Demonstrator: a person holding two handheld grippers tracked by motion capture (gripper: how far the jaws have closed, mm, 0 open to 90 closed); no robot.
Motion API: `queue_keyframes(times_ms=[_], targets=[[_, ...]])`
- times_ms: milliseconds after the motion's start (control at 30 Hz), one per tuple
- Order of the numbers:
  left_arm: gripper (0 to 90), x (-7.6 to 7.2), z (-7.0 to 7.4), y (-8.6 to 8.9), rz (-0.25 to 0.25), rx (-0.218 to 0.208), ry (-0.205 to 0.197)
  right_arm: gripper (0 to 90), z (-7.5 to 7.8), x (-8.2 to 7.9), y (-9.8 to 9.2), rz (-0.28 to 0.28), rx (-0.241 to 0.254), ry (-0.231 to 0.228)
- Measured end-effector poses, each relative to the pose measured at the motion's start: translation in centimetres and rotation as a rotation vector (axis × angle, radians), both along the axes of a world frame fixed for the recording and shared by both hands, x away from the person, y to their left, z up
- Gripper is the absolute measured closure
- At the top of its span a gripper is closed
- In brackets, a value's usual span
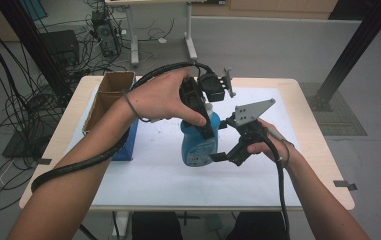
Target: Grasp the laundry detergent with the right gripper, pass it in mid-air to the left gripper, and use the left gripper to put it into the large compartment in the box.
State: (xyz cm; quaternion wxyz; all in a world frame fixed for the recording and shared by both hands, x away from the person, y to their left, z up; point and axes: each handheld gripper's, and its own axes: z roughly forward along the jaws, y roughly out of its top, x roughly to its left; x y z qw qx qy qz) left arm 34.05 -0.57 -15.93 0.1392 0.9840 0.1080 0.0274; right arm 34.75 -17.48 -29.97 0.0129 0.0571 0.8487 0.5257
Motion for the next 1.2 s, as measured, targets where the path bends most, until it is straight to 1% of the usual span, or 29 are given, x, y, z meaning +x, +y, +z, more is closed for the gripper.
queue_keyframes(times_ms=[100, 300, 367, 533, 600, 700, 833, 900, 967, 1000, 1067, 1100, 1167, 1200], targets=[[37.6, 0.0, 0.2, 0.3, 0.02, -0.003, 0.0, 2.5, 0.1, 0.1, -0.5, -0.015, -0.022, 0.004], [37.6, 0.0, 0.5, 0.9, 0.041, -0.005, -0.009, 2.1, 0.1, 0.4, -1.5, -0.056, -0.086, 0.012], [37.6, 0.1, 0.5, 1.1, 0.057, -0.011, -0.01, 2.0, 0.0, 0.6, -2.0, -0.074, -0.118, 0.026], [37.6, 0.2, 0.6, 1.9, 0.098, 0.007, -0.014, 2.0, 0.0, 1.1, -3.4, -0.12, -0.197, 0.054], [37.6, 0.3, 0.6, 2.3, 0.117, 0.005, -0.02, 2.0, 0.1, 1.4, -4.0, -0.14, -0.227, 0.065], [37.6, 0.4, 0.8, 2.9, 0.149, 0.011, -0.027, 1.9, 0.1, 2.0, -5.1, -0.182, -0.284, 0.072], [37.6, 0.5, 1.1, 3.5, 0.191, 0.026, -0.028, 2.2, 0.6, 2.7, -6.4, -0.219, -0.351, 0.102], [37.6, 0.6, 1.1, 3.8, 0.218, 0.019, -0.025, 2.2, 1.0, 3.0, -7.0, -0.245, -0.41, 0.107], [37.5, 0.7, 1.2, 4.1, 0.233, 0.02, -0.026, 2.4, 1.4, 3.2, -7.2, -0.261, -0.45, 0.106], [37.6, 0.7, 1.2, 4.2, 0.242, 0.019, -0.027, 2.4, 1.7, 3.3, -7.5, -0.275, -0.478, 0.108], [37.6, 0.8, 1.3, 4.4, 0.27, 0.021, -0.025, 2.5, 2.1, 3.6, -7.7, -0.292, -0.515, 0.114], [37.6, 0.8, 1.3, 4.5, 0.283, 0.02, -0.024, 2.6, 2.3, 3.8, -7.9, -0.302, -0.546, 0.121], [37.6, 1.0, 1.4, 4.8, 0.306, 0.025, -0.022, 3.0, 2.5, 4.0, -8.1, -0.319, -0.589, 0.123], [37.6, 1.0, 1.5, 4.9, 0.313, 0.027, -0.021, 3.0, 2.6, 4.2, -8.2, -0.335, -0.624, 0.123]])
